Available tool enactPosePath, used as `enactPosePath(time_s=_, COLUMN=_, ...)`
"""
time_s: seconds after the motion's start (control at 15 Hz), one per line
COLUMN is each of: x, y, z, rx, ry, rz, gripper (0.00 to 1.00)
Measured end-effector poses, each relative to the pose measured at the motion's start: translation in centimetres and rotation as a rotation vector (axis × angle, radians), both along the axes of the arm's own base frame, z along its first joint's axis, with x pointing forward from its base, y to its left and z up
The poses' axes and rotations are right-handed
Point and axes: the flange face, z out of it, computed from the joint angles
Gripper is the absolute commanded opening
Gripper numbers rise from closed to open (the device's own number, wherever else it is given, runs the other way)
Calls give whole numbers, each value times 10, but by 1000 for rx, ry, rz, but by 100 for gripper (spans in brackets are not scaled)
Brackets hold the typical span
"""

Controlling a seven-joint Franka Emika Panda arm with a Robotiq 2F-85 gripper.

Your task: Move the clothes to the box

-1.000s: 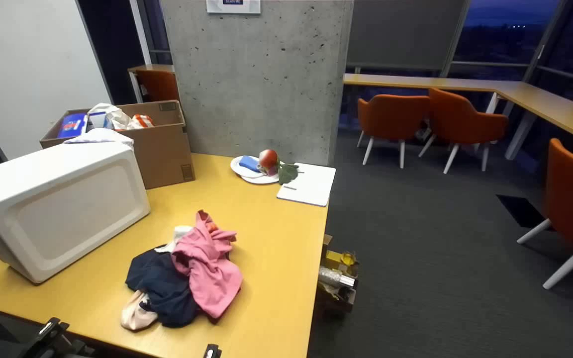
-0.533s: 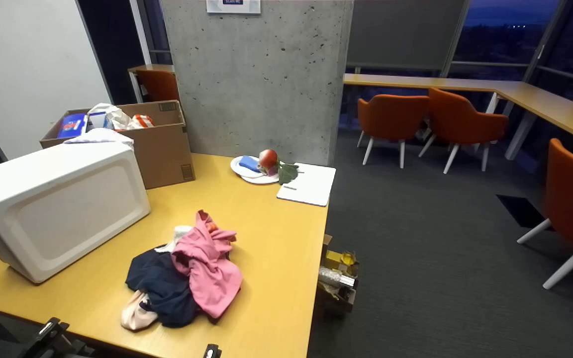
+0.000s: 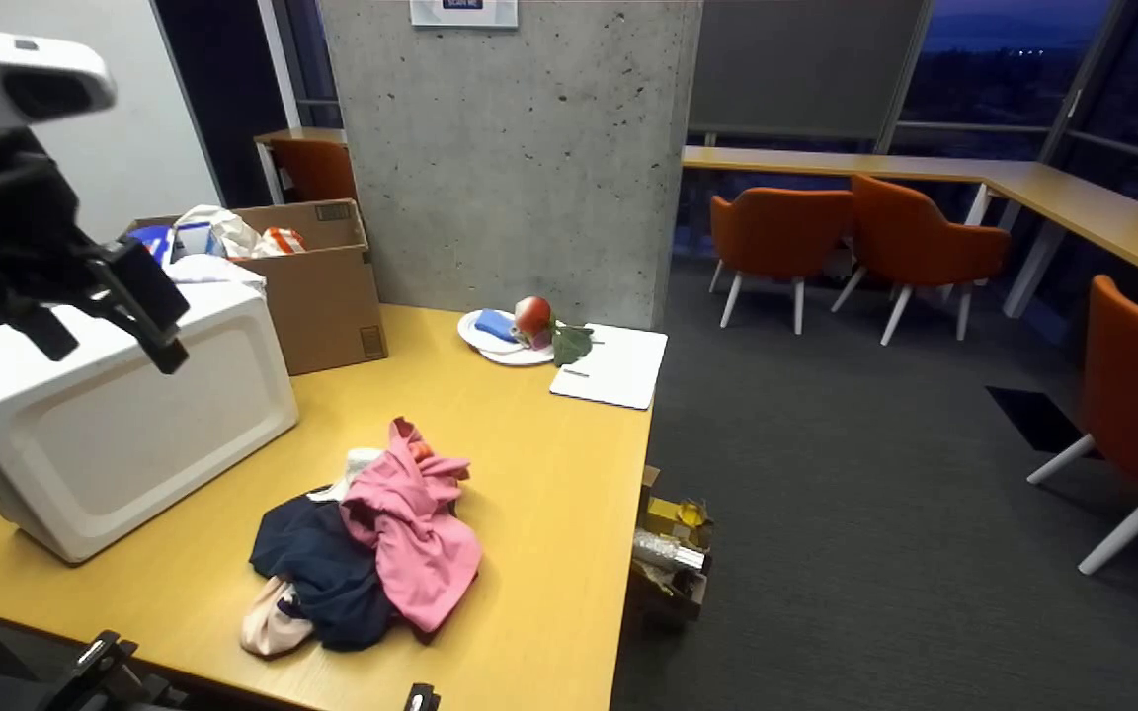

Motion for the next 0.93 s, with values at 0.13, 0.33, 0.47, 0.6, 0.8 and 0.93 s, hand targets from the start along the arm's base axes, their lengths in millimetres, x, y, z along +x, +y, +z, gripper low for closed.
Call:
enactPosePath(time_s=0.13, x=23, y=-18, z=-37, rx=-5, ry=-16, rz=-41, gripper=100)
enactPosePath(time_s=0.33, x=52, y=-55, z=-95, rx=-10, ry=-26, rz=-117, gripper=100)
enactPosePath(time_s=0.47, x=73, y=-80, z=-131, rx=-11, ry=-32, rz=-166, gripper=100)
enactPosePath(time_s=0.6, x=98, y=-94, z=-165, rx=-11, ry=-37, rz=-204, gripper=100)
enactPosePath(time_s=0.8, x=136, y=-87, z=-207, rx=-6, ry=-43, rz=-233, gripper=100)
enactPosePath(time_s=0.93, x=155, y=-70, z=-228, rx=11, ry=-53, rz=-250, gripper=100)
